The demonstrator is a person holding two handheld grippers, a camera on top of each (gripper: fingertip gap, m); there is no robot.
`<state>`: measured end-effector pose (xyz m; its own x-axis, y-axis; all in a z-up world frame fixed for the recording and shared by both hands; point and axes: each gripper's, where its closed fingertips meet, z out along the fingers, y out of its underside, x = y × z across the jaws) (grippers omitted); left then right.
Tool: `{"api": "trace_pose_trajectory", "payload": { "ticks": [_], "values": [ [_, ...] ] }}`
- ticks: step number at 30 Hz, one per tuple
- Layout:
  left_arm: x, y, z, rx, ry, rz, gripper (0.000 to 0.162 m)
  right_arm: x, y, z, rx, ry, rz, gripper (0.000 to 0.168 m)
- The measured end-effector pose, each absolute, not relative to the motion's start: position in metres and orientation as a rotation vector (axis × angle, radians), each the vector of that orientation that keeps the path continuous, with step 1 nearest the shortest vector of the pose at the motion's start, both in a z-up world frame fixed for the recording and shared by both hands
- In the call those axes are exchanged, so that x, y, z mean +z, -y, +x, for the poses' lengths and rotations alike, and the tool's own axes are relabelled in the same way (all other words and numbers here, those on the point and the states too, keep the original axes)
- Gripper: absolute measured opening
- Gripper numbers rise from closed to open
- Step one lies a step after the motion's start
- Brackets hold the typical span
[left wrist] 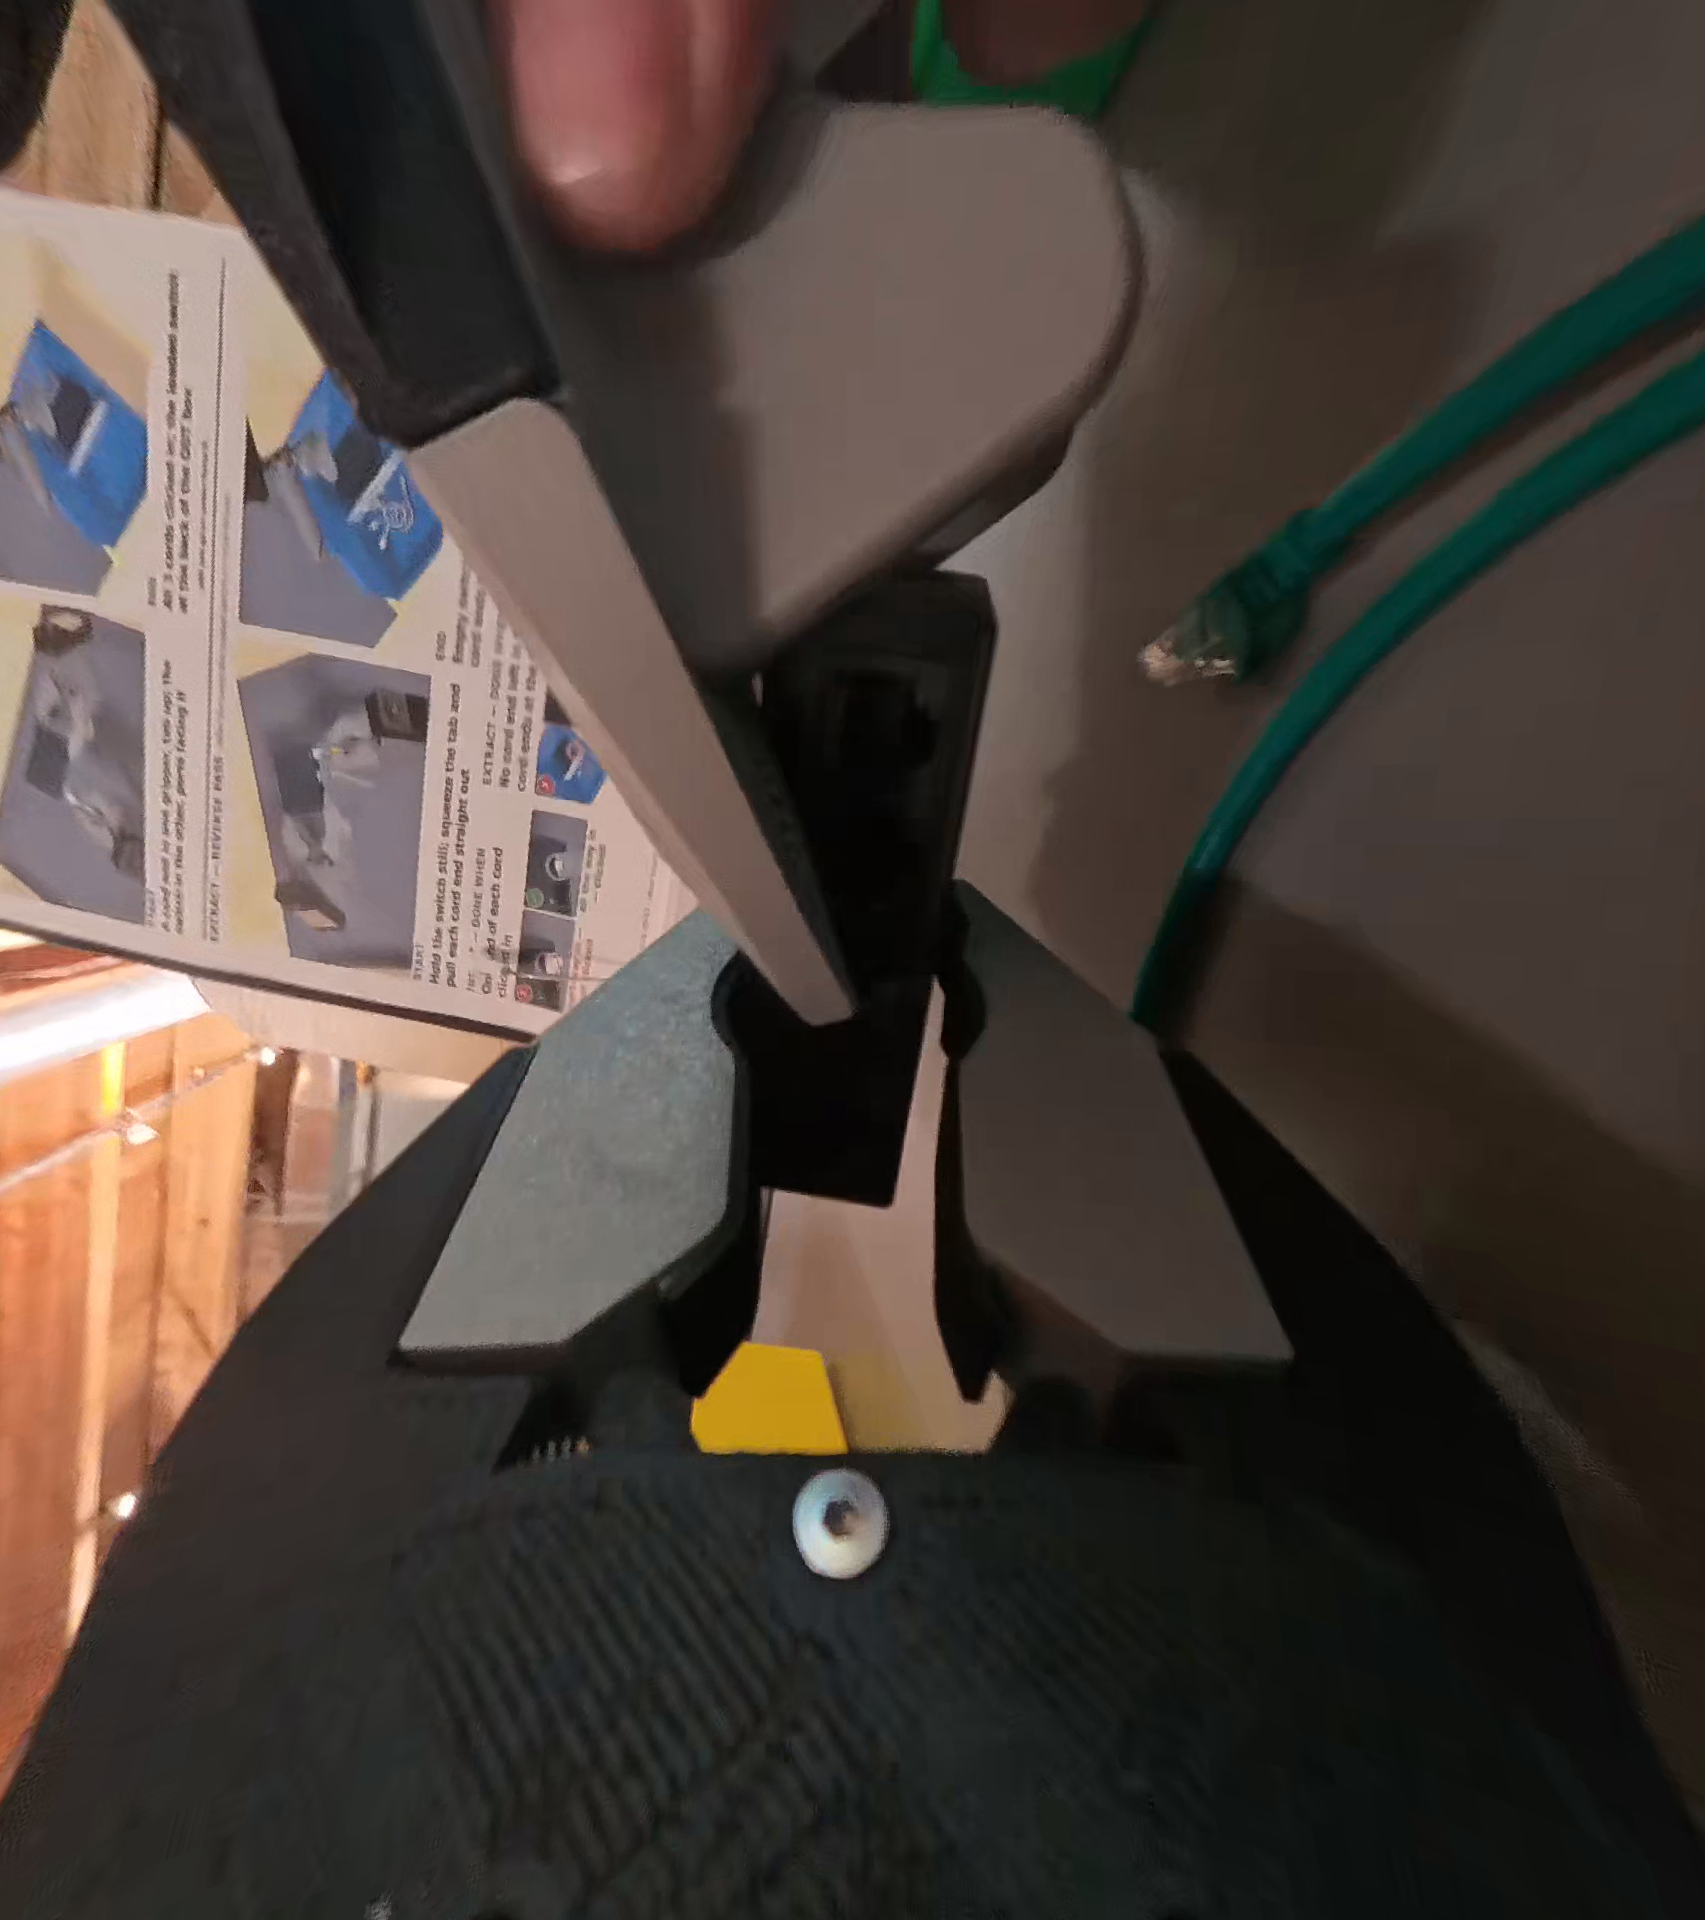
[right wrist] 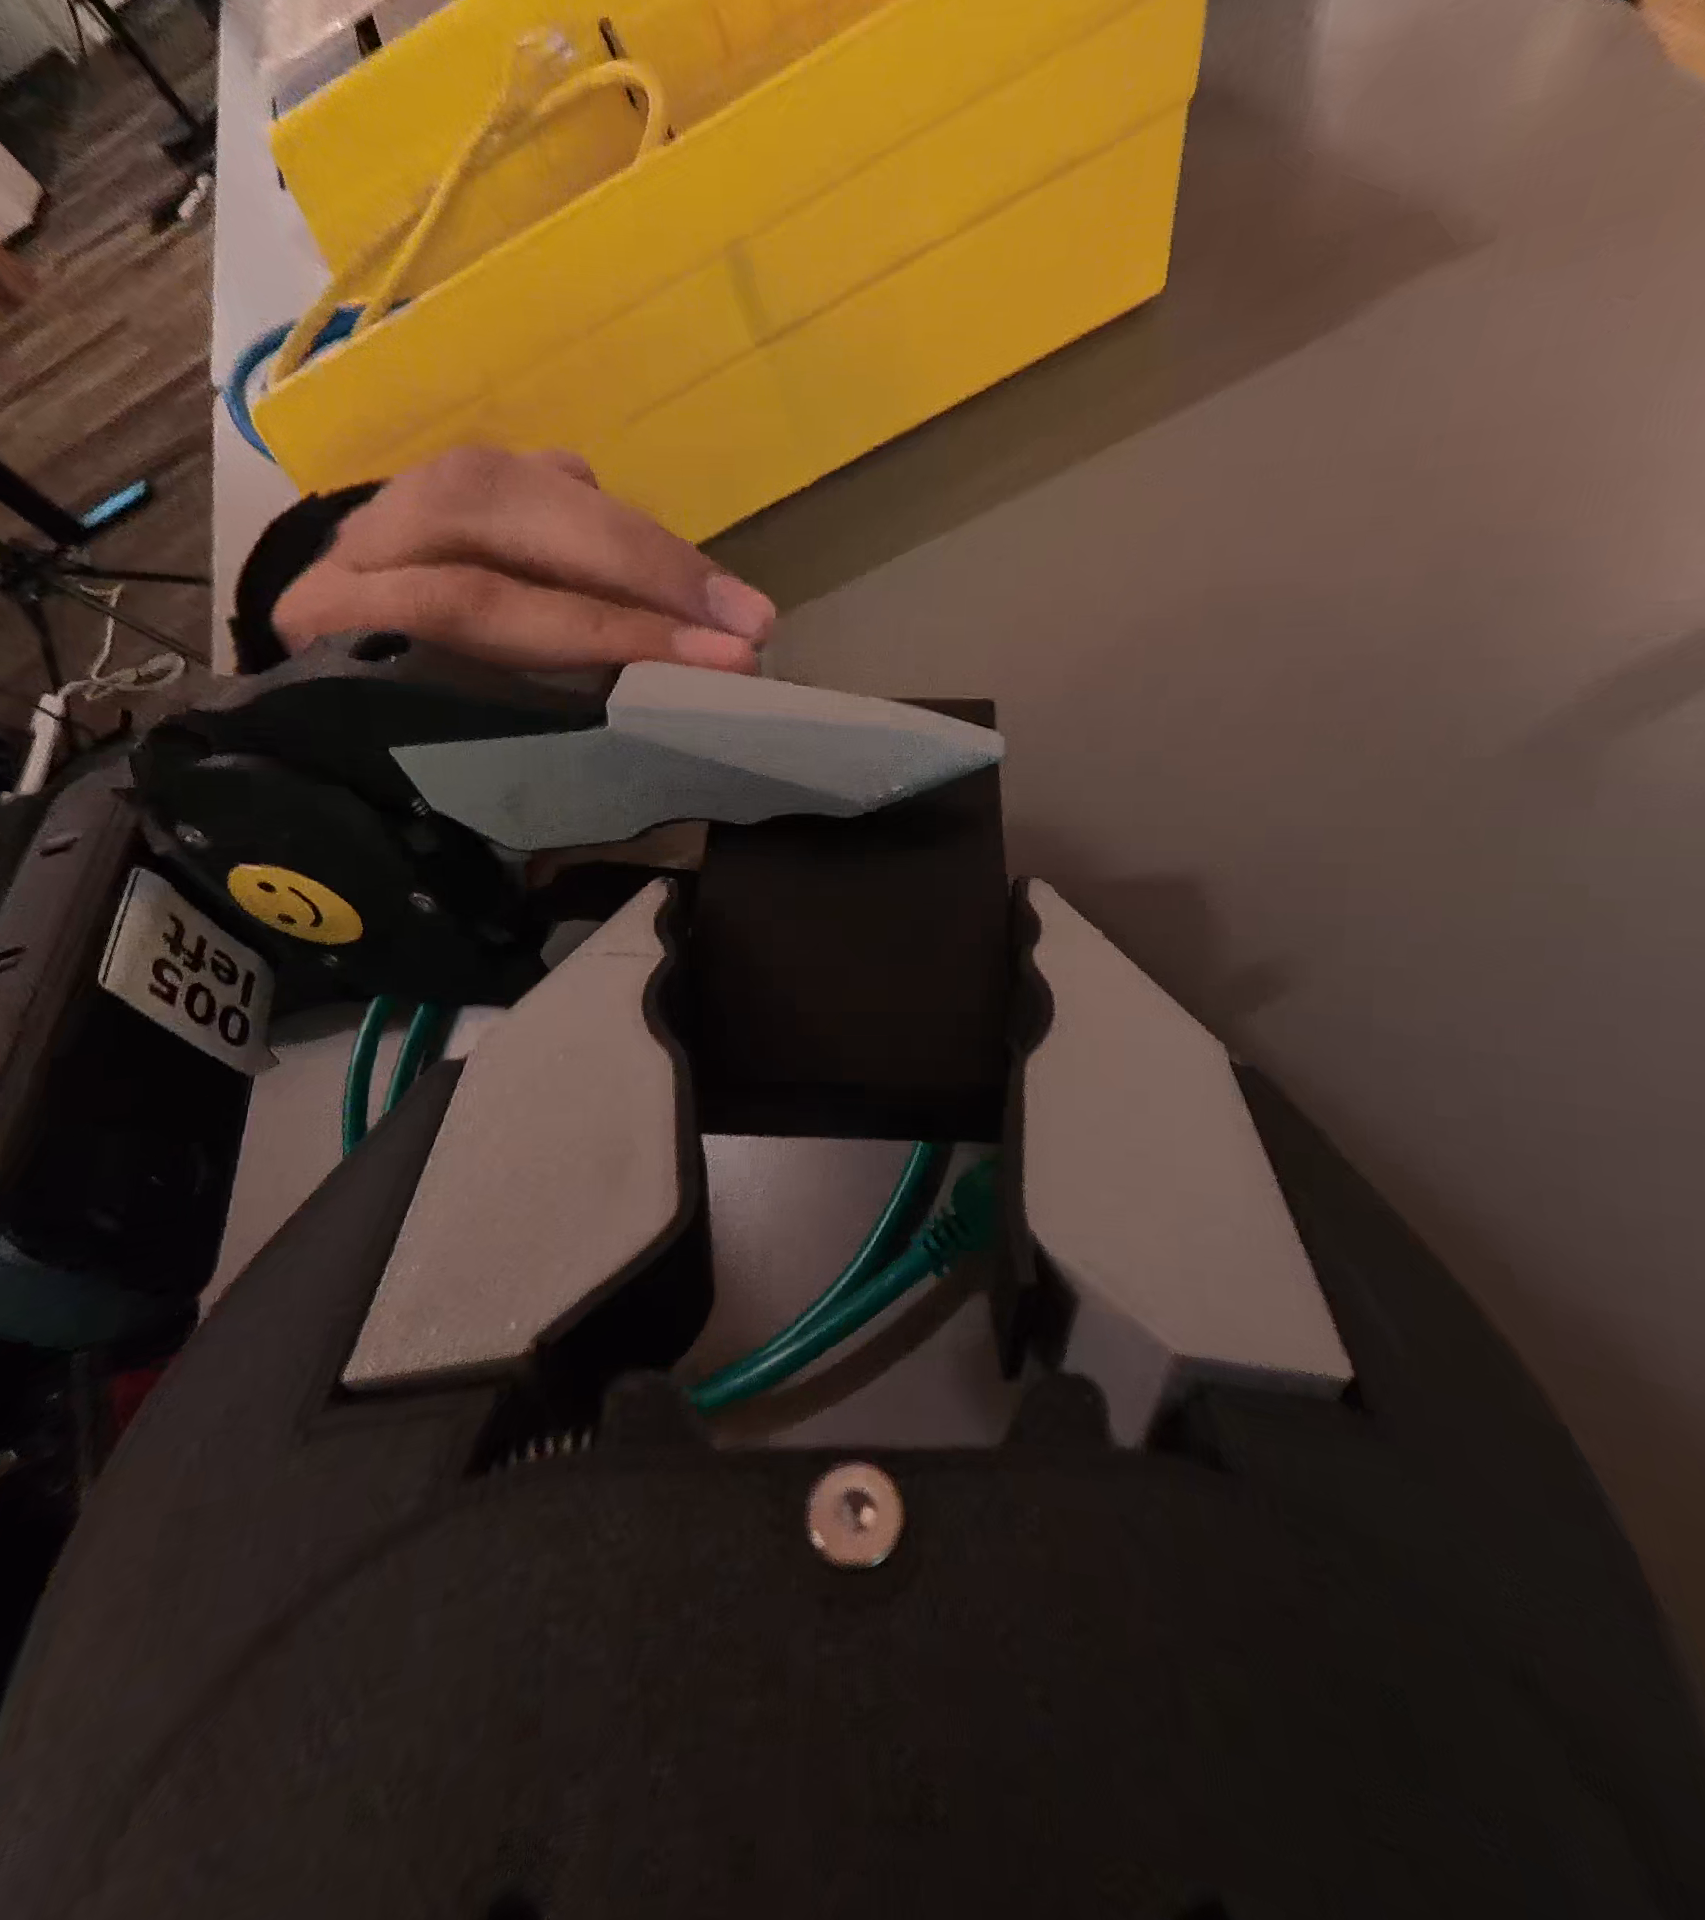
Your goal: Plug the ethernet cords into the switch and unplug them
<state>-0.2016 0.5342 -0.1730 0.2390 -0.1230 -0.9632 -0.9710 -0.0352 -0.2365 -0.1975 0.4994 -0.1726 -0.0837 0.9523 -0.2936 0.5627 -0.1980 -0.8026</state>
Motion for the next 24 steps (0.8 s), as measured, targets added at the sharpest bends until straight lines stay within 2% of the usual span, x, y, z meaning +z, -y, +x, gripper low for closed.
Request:
{"api": "trace_pose_trajectory", "payload": {
  "ticks": [3, 5, 8, 11, 17, 21, 24],
  "values": [
    [-0.168, -0.537, -0.204, 0.874, -0.998, -1.535, 0.030, -0.154, -0.507, -0.202, 1.294, 1.514, -1.717, 0.059],
    [-0.171, -0.540, -0.217, 0.890, -0.936, -1.613, 0.028, -0.147, -0.518, -0.202, 1.261, 1.434, -1.702, 0.046],
    [-0.173, -0.539, -0.227, 0.850, -0.885, -1.660, 0.028, -0.143, -0.535, -0.198, 1.161, 1.367, -1.667, 0.053],
    [-0.172, -0.539, -0.227, 0.804, -0.843, -1.676, 0.028, -0.138, -0.531, -0.200, 1.263, 1.330, -1.670, 0.047],
    [-0.172, -0.539, -0.236, 0.684, -0.730, -1.737, 0.027, -0.120, -0.535, -0.193, 1.308, 1.282, -1.597, 0.047],
    [-0.166, -0.538, -0.235, 0.599, -0.681, -1.729, 0.027, -0.129, -0.530, -0.196, 1.298, 1.327, -1.628, 0.057],
    [-0.166, -0.537, -0.229, 0.563, -0.702, -1.716, 0.027, -0.133, -0.549, -0.193, 1.249, 1.212, -1.706, 0.040]
  ]
}}
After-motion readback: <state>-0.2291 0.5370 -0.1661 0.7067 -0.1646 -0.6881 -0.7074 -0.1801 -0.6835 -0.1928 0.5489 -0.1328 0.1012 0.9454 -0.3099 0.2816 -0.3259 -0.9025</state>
